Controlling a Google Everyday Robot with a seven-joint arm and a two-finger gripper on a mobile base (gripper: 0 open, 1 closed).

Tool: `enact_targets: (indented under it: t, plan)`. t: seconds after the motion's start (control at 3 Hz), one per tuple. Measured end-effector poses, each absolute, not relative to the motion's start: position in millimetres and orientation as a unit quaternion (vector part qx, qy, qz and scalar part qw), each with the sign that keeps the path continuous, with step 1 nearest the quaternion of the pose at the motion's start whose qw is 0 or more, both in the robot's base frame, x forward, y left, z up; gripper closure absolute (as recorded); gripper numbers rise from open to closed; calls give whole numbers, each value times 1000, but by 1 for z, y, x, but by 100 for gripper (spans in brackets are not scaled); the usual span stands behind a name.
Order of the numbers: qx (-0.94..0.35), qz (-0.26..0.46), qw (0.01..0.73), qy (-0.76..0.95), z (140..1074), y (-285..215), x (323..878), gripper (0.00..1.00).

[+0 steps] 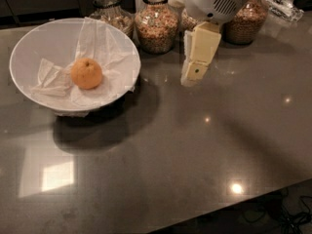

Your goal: Pick orange from white bowl

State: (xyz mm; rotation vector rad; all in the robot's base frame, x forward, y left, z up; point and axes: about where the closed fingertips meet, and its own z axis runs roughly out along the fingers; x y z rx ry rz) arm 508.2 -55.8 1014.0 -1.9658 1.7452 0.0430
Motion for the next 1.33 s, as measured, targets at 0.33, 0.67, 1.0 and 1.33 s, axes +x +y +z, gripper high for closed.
enact_targets:
  t: [0.33, 0.67, 1.0, 1.33]
  plan:
    - [-733, 40, 284, 617, 1010, -23, 510, 0]
    - [-747, 79, 317, 579, 999, 31, 515, 0]
    - [-751, 106, 335, 560, 985, 67, 524, 0]
    - [-751, 106, 335, 560, 985, 67, 524, 0]
